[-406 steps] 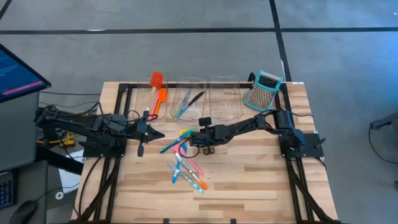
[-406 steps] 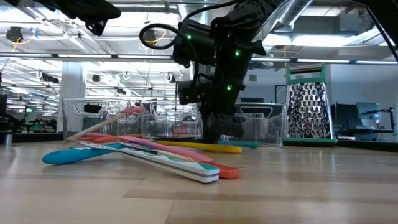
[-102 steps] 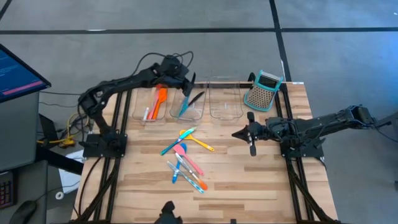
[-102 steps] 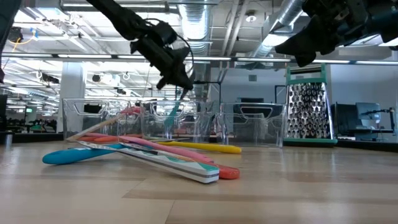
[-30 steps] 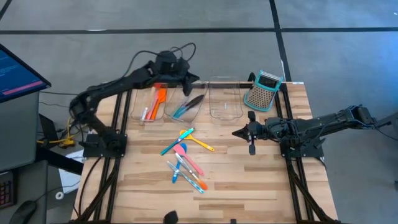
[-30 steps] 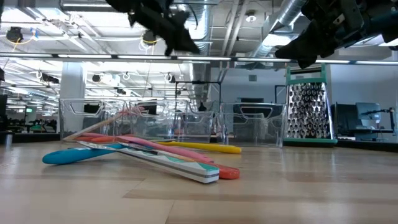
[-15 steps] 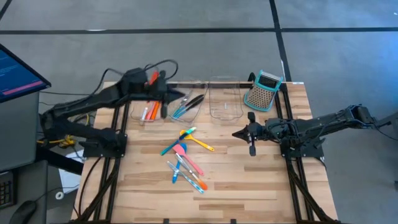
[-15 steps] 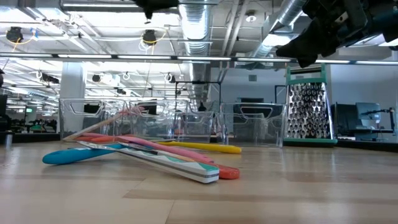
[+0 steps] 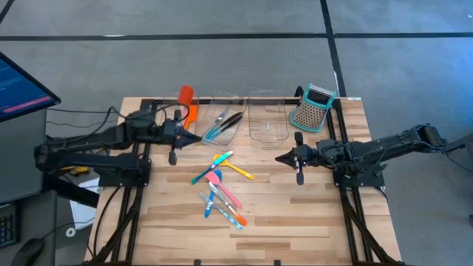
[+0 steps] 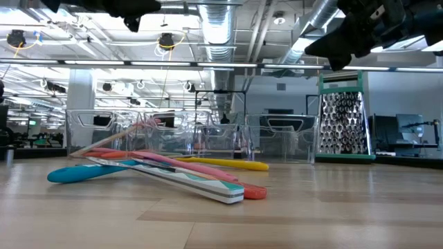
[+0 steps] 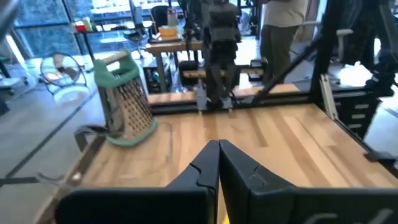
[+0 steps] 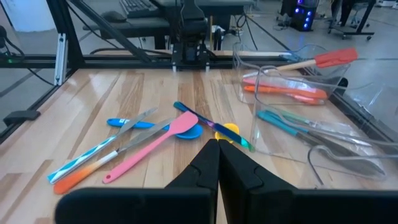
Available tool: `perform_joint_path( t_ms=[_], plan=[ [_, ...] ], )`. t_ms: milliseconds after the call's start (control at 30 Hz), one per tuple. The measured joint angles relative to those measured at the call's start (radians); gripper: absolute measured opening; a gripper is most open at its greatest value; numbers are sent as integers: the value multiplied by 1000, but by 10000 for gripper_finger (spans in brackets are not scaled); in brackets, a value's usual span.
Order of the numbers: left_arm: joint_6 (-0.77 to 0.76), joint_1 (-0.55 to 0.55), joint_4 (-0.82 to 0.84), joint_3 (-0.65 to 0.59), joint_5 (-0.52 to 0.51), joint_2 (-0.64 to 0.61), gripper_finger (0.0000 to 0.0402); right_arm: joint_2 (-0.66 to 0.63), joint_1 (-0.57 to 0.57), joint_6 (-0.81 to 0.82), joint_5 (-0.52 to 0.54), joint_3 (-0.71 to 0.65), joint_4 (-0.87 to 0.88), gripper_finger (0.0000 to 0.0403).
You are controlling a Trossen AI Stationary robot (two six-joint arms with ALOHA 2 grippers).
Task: Pick & Place Kitchen Items
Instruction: Put the pink spatula into the left transparent bin
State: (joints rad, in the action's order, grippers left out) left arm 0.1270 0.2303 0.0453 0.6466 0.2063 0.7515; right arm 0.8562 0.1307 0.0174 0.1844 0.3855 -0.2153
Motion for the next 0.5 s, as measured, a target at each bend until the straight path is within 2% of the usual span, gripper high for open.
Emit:
perform_joint_path(
  t_ms=[200,500],
  plan=[
    [-11,-36,-9,-62,1,-25,1,0,0,2,0,0,-6,0],
    [-35,-41,-11,-76,1,-23,2,0,0,5,-9,0,-4,0]
  ],
)
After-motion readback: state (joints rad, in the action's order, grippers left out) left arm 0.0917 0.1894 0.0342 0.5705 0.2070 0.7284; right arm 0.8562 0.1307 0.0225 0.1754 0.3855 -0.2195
